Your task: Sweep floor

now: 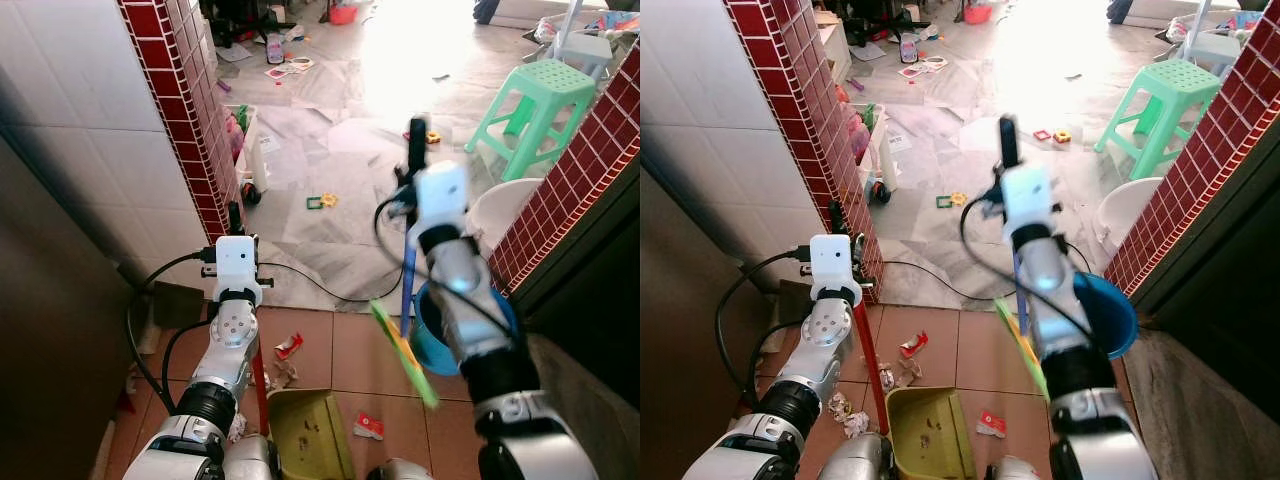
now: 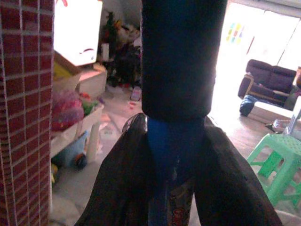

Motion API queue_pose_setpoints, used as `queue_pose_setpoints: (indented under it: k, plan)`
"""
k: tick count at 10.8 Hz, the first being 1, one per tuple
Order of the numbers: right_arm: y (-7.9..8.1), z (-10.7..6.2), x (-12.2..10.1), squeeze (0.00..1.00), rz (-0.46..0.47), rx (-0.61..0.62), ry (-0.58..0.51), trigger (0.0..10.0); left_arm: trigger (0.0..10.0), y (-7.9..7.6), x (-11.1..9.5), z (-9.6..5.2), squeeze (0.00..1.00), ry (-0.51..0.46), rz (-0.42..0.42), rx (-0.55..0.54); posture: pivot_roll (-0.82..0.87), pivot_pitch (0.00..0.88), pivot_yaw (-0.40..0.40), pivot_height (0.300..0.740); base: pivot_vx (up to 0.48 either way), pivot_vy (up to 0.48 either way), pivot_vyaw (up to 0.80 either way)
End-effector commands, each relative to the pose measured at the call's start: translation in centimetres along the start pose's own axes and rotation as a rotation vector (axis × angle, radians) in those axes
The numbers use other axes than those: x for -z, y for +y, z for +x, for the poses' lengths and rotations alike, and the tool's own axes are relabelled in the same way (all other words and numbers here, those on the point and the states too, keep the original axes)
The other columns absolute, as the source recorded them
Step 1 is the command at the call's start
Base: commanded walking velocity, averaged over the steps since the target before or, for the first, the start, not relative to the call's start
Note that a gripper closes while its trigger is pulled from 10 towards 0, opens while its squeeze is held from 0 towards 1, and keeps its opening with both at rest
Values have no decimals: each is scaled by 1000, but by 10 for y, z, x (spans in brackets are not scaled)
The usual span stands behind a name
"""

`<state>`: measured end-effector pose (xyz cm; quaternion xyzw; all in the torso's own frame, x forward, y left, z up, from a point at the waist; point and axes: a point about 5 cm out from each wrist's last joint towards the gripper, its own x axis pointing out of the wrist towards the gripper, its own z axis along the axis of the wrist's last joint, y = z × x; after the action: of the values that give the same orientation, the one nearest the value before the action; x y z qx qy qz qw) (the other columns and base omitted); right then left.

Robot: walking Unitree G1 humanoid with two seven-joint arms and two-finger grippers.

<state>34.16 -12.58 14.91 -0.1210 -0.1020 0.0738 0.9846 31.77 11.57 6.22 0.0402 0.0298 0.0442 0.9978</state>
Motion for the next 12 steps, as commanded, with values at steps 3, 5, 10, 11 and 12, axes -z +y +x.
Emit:
queue_pose_setpoints:
  k: [3,5,10,11,12]
  plan:
    - [15,-2,17,0,54,-28,150,10000,10000,5,-6,4,0,-46,78,22,-106,27,38,740,0,0,0]
    - [19,-1,26,0,47,-41,231,10000,10000,5,-6,4,0,-48,74,20,-103,26,36,740,0,0,0]
    - [22,11,12,0,329,75,227,10000,10000,-18,7,-3,0,45,0,199,-108,22,36,740,0,0,0]
    - [26,16,0,0,446,69,175,10000,10000,-22,3,-2,0,29,-29,239,-105,18,39,740,0,0,0]
    - [30,21,-10,0,579,55,146,10000,10000,-24,-3,0,0,2,-45,256,-106,15,43,740,0,0,0]
